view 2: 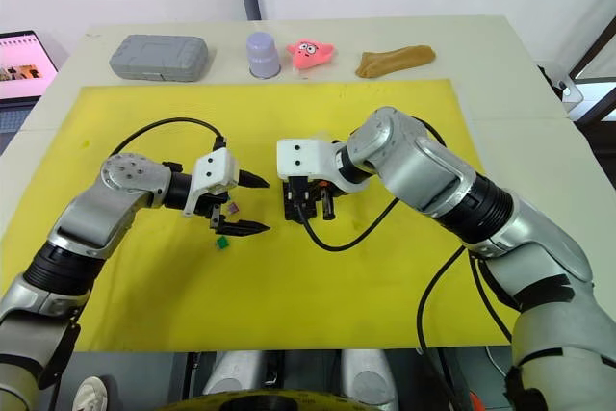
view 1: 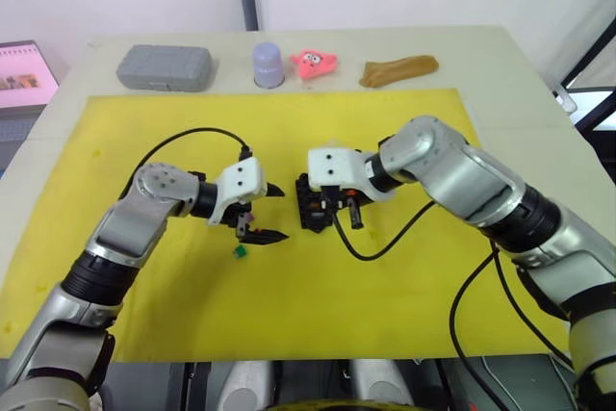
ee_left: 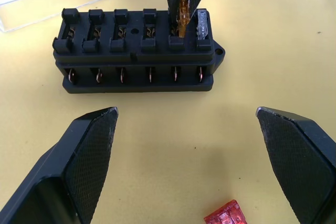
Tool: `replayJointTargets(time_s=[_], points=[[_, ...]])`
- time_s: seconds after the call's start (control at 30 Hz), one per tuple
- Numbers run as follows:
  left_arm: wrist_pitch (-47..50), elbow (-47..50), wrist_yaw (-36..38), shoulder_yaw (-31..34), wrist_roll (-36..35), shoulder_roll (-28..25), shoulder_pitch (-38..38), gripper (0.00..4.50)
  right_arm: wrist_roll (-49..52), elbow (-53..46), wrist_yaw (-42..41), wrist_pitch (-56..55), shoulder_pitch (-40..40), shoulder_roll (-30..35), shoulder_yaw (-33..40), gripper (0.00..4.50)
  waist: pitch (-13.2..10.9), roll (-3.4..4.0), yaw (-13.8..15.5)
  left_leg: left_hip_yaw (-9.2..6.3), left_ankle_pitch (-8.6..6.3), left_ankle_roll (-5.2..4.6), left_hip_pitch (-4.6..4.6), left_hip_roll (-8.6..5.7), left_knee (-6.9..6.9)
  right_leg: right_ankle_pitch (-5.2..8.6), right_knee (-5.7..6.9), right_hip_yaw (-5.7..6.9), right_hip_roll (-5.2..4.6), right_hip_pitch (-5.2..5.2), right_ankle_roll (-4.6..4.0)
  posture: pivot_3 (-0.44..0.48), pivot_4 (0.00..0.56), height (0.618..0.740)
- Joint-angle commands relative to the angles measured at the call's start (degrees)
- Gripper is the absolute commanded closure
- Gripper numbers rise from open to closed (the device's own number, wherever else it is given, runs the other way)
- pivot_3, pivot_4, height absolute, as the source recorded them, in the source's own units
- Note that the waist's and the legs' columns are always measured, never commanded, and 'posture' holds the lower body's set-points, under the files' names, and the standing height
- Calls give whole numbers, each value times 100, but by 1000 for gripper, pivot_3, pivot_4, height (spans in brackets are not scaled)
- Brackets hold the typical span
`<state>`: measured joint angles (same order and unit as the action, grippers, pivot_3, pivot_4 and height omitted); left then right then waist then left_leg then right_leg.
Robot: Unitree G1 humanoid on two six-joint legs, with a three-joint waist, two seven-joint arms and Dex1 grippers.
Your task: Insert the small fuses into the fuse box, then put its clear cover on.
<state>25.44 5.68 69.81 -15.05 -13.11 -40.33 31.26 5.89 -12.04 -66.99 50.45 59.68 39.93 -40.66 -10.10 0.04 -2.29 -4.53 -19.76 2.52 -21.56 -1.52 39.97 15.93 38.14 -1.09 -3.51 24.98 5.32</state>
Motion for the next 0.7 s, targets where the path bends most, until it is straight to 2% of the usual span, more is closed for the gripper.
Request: replayJointTargets(time_s=[0.03, 0.7], points=[[-96, 87, -4, 39, -3, 13, 47, 78, -167, 24, -20, -104, 32, -40, 58, 4500, 0, 0, 0, 0, 0, 0, 0, 0, 0, 0, 0, 0, 0, 0, 0, 0, 150, 740], [-93, 177, -36, -7, 17, 60, -8, 78, -256, -120, -300, 57, 219, -100, 276, 4500, 0, 0, -1, 0, 0, 1, 0, -1, 1, 0, 1, 0, -1, 0, 0, 0, 150, 740]])
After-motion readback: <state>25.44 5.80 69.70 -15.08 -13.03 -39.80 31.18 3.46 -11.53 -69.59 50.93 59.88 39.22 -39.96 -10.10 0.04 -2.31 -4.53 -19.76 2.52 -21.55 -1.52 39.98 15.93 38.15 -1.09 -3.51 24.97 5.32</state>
